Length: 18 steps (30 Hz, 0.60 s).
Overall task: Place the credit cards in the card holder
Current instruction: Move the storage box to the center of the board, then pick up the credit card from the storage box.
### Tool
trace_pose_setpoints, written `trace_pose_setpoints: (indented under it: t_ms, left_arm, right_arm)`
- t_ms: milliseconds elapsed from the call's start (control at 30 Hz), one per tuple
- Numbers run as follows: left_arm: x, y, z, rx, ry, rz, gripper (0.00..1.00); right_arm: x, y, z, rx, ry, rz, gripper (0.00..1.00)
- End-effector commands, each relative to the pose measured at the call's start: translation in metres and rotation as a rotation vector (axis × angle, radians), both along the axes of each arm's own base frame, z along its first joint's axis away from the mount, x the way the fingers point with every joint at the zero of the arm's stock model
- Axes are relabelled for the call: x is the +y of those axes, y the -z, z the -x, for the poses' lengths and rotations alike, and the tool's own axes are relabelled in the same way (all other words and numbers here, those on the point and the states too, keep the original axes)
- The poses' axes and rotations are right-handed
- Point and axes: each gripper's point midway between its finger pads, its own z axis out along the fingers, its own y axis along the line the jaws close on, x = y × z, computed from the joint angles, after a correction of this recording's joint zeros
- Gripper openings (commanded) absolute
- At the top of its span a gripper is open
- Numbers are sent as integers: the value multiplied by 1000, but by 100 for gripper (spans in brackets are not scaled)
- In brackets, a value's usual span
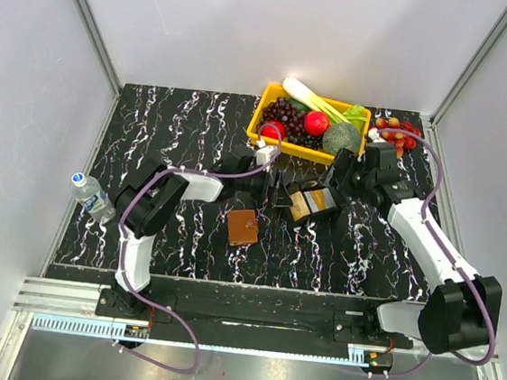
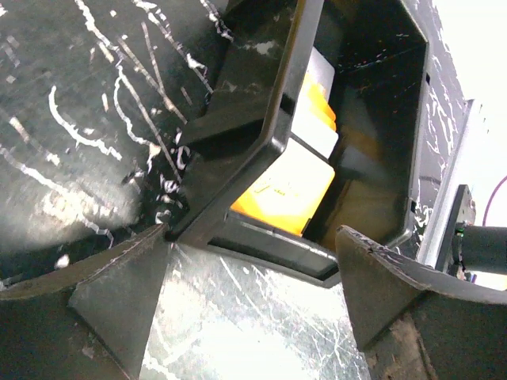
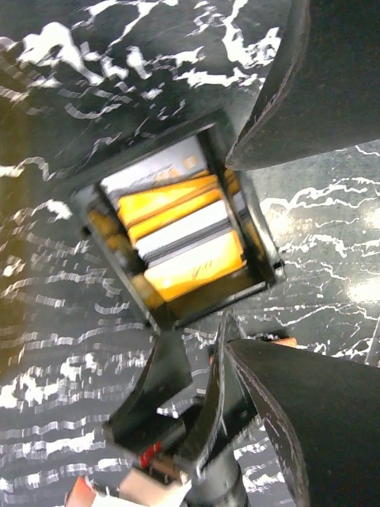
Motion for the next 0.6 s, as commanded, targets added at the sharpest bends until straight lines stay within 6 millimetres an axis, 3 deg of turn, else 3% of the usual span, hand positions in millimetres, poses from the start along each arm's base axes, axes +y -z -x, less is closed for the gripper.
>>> trace_pose_setpoints:
  t_ms: [0, 67, 133, 200, 367, 567]
  left_arm:
    - [18, -16, -4, -24, -110, -36, 88]
    - [22, -14, 3, 19, -131, -29, 85]
    - [23, -11, 11, 69, -142, -24, 76]
    - [21, -11, 19, 132, -165, -2, 70]
    - [7, -20, 23, 184, -144, 73, 67]
    - [-7, -24, 24, 220, -126, 91, 59]
  right_arm:
    - [19, -32, -10, -93, -236, 31, 89]
    - [28, -24, -12, -51, -298, 19, 84]
    - [35, -14, -14, -6, -349, 11, 68]
    - [38, -6, -19, 28, -369, 18, 68]
    - [42, 12, -32, 88, -400, 37, 66]
    - [43, 48, -33, 186, -419, 81, 66]
